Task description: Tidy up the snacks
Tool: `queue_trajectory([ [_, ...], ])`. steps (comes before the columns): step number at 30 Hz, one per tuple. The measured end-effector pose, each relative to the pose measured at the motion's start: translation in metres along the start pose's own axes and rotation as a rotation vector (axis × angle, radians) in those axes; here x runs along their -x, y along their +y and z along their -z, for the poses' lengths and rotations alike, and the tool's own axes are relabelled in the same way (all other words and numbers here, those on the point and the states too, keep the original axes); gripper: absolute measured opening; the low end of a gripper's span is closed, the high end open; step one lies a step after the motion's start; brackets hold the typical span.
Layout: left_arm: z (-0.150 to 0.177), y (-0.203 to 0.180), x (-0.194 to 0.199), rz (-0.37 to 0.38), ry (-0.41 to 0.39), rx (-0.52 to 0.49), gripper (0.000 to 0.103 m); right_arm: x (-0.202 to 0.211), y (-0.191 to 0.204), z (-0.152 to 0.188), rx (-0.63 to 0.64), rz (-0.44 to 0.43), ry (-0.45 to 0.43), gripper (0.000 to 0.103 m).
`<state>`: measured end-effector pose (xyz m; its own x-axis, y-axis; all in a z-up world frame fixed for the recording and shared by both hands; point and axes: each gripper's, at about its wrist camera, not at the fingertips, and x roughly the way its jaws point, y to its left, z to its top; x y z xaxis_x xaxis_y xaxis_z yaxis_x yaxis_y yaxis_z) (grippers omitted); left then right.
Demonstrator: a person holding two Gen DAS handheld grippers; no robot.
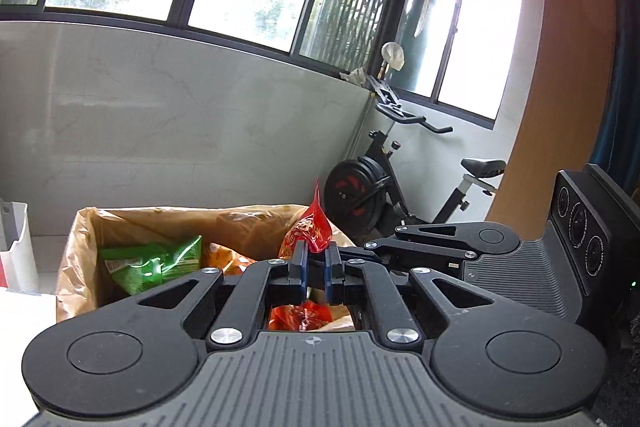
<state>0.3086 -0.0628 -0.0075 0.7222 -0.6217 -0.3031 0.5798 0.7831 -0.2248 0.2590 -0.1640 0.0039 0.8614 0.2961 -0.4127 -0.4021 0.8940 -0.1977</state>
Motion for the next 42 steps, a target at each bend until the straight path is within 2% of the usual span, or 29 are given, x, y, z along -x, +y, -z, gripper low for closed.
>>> queue_trajectory([
  [5, -0.007, 0.025, -0.012, -0.141, 0.037, 0.013, 0.009, -0.043, -0.004, -0.01, -0.057, -0.032, 0.065, 0.011],
  [7, -0.007, 0.033, -0.011, -0.227, 0.051, 0.027, 0.01, -0.061, -0.006, -0.011, -0.103, -0.024, 0.109, 0.011],
  [11, -0.01, 0.046, -0.004, -0.315, 0.068, 0.027, 0.014, -0.076, -0.015, -0.004, -0.213, -0.021, 0.182, 0.011],
  [12, -0.011, 0.049, -0.001, -0.324, 0.069, 0.025, 0.022, -0.074, -0.018, -0.002, -0.232, -0.016, 0.19, 0.011],
  [13, -0.011, 0.05, 0.002, -0.334, 0.068, 0.025, 0.033, -0.072, -0.02, -0.001, -0.242, -0.012, 0.191, 0.012],
  [15, -0.014, 0.053, 0.011, -0.356, 0.06, 0.034, 0.046, -0.069, -0.025, 0.0, -0.254, 0.009, 0.198, 0.013],
  [22, -0.026, 0.05, 0.022, -0.407, 0.032, 0.011, 0.074, -0.041, -0.038, -0.006, -0.312, 0.067, 0.189, 0.035],
  [27, -0.037, 0.038, 0.039, -0.444, -0.002, -0.004, 0.085, -0.017, -0.043, -0.014, -0.311, 0.102, 0.165, 0.056],
  [29, -0.041, 0.033, 0.047, -0.448, -0.015, -0.005, 0.087, -0.006, -0.046, -0.018, -0.322, 0.11, 0.154, 0.072],
  [32, -0.047, 0.021, 0.058, -0.458, -0.033, -0.017, 0.093, 0.014, -0.049, -0.023, -0.349, 0.114, 0.121, 0.089],
  [37, -0.053, 0.001, 0.071, -0.501, -0.06, -0.044, 0.097, 0.045, -0.054, -0.031, -0.384, 0.146, 0.094, 0.098],
  [42, -0.056, -0.024, 0.083, -0.558, -0.063, -0.072, 0.097, 0.072, -0.052, -0.035, -0.396, 0.233, 0.089, 0.101],
])
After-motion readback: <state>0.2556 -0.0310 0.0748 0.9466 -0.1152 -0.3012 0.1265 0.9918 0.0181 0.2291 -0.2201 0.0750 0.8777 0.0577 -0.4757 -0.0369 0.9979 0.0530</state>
